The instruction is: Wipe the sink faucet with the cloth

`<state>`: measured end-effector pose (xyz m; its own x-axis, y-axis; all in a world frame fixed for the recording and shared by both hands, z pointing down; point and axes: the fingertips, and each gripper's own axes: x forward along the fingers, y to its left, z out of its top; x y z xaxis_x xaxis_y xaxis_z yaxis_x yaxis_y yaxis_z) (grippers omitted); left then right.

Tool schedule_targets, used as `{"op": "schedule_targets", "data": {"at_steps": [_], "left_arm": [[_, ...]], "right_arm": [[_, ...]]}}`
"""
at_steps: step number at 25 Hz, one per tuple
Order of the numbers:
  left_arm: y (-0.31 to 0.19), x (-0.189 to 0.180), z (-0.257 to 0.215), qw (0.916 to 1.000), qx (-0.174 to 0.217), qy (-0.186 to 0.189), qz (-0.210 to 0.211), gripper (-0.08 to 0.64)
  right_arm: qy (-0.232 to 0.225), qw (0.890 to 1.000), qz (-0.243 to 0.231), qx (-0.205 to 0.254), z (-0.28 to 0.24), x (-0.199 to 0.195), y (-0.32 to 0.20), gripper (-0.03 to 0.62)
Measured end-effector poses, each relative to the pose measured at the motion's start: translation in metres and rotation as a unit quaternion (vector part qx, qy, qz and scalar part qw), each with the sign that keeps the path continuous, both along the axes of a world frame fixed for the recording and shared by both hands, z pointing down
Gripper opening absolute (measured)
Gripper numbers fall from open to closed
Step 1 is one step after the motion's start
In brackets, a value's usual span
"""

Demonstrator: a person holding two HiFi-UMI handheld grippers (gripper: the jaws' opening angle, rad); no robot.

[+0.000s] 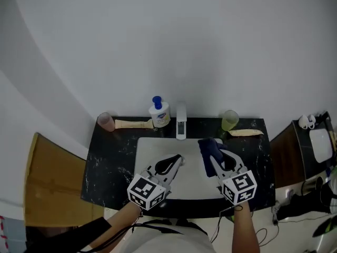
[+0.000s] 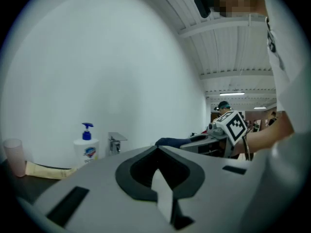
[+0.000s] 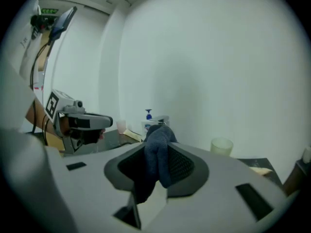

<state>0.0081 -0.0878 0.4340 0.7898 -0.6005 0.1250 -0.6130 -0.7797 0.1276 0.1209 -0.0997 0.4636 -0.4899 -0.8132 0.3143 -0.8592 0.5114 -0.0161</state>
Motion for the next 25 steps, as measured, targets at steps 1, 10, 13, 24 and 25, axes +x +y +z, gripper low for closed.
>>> {"op": "schedule_targets", "data": {"at_steps": [1, 10, 13, 24, 25], "left_arm": [[-0.004, -0.013, -0.002, 0.9998, 0.000, 0.003, -0.018, 0.002], [-0.011, -0.072, -0.011, 0.9947, -0.003, 0.027, -0.099, 0.002], [-0.013, -0.076, -0.009, 0.9938, -0.008, 0.028, -0.107, 0.002], [-0.023, -0.093, -0.007, 0.9905, -0.013, 0.031, -0.134, 0.002], [-0.024, -0.093, -0.007, 0.9904, -0.013, 0.031, -0.134, 0.002]], "right_arm": [[-0.005, 1.000, -0.017, 0.006, -0.007, -0.013, -0.011, 0.118], [0.054, 0.989, -0.132, 0.051, -0.057, -0.092, -0.107, 0.118], [0.077, 0.984, -0.158, 0.035, -0.052, -0.105, -0.130, 0.118], [0.144, 0.978, -0.152, 0.007, -0.021, -0.104, -0.210, 0.117], [0.149, 0.978, -0.143, 0.007, -0.021, -0.101, -0.221, 0.117]]}}
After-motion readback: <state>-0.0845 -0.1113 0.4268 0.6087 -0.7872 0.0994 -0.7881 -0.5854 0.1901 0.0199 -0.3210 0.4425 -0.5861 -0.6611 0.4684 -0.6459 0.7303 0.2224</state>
